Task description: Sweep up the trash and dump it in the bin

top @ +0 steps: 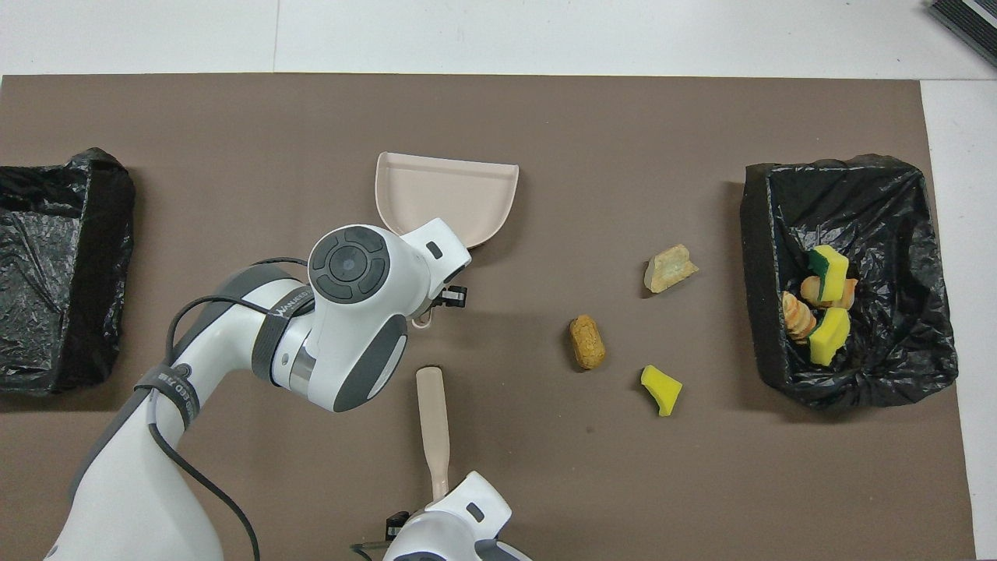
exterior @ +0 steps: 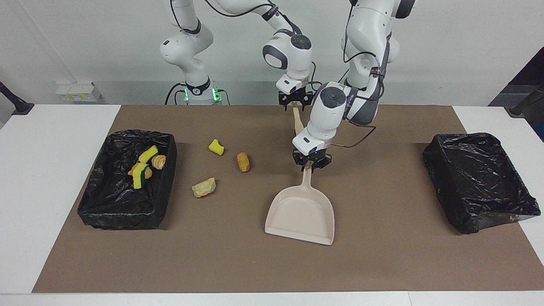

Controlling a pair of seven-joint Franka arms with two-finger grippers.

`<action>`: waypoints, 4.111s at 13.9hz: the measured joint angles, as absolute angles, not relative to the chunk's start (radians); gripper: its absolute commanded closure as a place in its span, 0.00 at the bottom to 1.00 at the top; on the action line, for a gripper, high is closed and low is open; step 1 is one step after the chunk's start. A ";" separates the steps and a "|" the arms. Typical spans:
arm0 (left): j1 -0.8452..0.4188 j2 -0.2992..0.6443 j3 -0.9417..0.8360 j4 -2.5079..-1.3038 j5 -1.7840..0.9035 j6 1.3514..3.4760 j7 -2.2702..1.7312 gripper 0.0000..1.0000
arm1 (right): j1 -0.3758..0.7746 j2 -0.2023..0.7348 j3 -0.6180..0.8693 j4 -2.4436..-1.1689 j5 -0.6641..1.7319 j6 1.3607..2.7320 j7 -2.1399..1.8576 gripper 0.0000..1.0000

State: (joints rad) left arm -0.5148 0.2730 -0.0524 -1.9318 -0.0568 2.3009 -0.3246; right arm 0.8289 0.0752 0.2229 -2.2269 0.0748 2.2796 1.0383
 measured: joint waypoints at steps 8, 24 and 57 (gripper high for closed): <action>-0.347 0.268 -0.029 -1.848 -0.054 2.211 0.049 1.00 | 0.841 0.059 0.215 -2.225 0.076 2.280 1.038 1.00; -0.304 0.234 -0.051 -1.864 0.099 1.931 0.993 1.00 | 0.120 -0.474 0.194 -2.518 0.074 1.872 0.592 1.00; -0.351 0.064 -0.036 -2.119 0.157 2.185 0.978 1.00 | 0.281 0.121 0.195 -2.003 -0.054 2.034 0.548 1.00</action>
State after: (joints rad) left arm -0.3514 0.0638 -0.0356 -2.1188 0.1569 2.1851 0.9779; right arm 0.2809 0.1212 0.1946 -2.0033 -0.0539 2.0336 0.5477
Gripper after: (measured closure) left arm 0.670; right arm 0.731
